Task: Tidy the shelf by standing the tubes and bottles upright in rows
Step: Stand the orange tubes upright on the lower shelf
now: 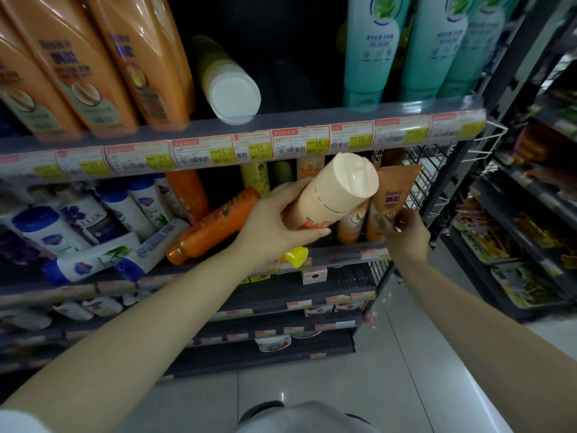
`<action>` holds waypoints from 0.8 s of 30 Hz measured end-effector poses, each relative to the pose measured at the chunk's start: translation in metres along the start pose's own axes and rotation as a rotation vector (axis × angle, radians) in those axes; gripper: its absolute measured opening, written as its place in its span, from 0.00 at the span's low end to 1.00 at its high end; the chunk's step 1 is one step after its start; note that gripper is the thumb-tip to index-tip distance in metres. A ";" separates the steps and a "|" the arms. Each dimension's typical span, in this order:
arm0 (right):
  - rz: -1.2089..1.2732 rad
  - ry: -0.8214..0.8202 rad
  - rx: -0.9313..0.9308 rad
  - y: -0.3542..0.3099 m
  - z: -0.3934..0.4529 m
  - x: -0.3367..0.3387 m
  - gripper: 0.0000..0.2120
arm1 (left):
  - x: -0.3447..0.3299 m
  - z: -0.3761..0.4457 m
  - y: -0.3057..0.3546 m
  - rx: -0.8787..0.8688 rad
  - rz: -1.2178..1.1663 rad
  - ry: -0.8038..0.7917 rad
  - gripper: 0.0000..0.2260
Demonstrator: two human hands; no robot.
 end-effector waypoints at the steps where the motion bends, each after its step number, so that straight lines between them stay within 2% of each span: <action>1: -0.003 0.004 0.004 0.000 0.001 0.000 0.16 | -0.006 0.001 0.002 0.019 -0.053 -0.016 0.34; 8: -0.020 0.005 0.021 0.003 0.003 0.000 0.15 | -0.033 0.008 -0.005 0.166 -0.300 -0.021 0.29; 18: 0.008 -0.001 0.026 0.005 0.002 0.000 0.17 | -0.044 0.014 -0.046 0.270 -0.262 0.074 0.29; 24: -0.006 0.010 0.028 0.007 0.002 -0.001 0.16 | -0.040 0.026 -0.065 0.305 -0.321 0.151 0.27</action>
Point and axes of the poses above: each hand's wrist, its own z-axis towards the middle knuckle, its own x-axis out of the back of the hand, y = z × x, the point moved 3 cm from there along z, towards the middle knuckle, and after that the axes turned 1 degree about -y, right-handed, at the moved point
